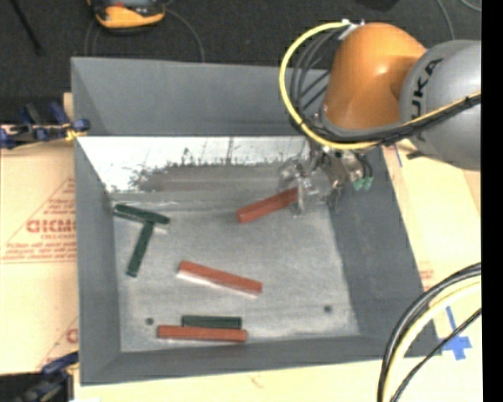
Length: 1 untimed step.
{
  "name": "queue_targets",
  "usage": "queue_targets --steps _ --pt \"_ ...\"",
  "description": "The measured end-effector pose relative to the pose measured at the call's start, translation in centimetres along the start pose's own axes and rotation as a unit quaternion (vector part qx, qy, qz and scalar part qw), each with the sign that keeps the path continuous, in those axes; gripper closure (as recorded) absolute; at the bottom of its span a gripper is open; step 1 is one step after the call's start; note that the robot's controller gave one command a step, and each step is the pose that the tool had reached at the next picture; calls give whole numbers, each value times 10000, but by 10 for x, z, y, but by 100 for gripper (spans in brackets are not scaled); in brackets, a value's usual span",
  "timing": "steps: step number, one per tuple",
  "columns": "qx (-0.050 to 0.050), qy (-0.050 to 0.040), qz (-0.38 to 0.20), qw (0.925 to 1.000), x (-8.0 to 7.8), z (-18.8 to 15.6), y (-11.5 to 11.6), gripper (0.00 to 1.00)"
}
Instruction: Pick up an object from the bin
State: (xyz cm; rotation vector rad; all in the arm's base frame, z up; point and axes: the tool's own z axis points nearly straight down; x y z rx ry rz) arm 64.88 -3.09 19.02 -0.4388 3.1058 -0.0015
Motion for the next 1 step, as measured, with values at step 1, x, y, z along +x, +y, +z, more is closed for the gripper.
queue_targets --steps 1 --pt "24 -25 -1352 9908 56 -168 -42 100"
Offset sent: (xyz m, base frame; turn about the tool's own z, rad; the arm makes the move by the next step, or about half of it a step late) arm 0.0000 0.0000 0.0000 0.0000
